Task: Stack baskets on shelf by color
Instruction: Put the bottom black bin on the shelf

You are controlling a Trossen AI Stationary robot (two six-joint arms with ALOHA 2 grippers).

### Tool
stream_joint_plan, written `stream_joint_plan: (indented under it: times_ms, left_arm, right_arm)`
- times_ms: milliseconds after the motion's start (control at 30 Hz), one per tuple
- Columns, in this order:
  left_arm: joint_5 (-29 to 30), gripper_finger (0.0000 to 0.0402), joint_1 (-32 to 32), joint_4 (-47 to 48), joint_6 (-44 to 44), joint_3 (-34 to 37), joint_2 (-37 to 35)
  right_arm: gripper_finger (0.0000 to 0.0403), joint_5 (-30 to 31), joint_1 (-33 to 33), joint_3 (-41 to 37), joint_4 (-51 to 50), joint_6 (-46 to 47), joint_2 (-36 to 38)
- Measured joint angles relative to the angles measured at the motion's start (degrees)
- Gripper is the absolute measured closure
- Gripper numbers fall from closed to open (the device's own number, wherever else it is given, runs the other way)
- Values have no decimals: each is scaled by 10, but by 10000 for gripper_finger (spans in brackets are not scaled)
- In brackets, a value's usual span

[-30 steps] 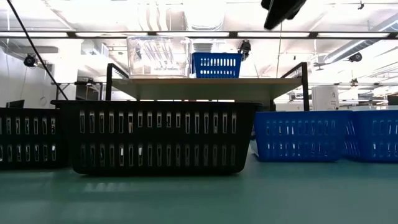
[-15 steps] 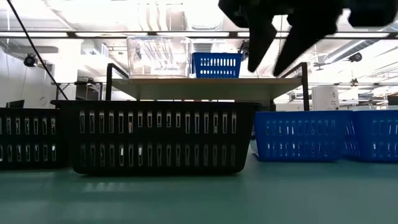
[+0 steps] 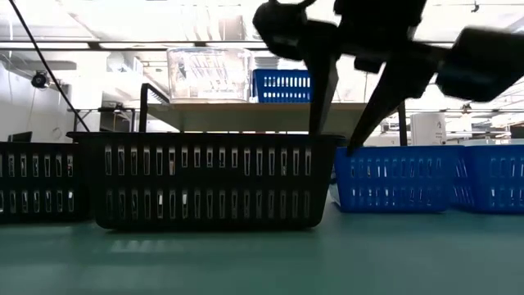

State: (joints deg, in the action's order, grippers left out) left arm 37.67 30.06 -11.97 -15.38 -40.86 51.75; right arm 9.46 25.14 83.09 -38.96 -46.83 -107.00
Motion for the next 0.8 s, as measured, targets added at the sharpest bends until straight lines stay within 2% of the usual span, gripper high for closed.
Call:
stream_joint_plan:
  times_ms: [267,567,667,800]
  left_arm:
    - [0,299,0,0,0,0,0]
    - [-1,299,-1,0,0,0,0]
    - [-1,299,-1,0,0,0,0]
    - [-2,299,-1,0,0,0,0]
  right_arm:
    - [282,-16,-5,0,30,-41,-7]
    - [294,-103,-27,0,61,-47,-38]
    - [308,-126,-31,0,67,-48,-42]
    - [347,-145,-32,0,67,-56,-40]
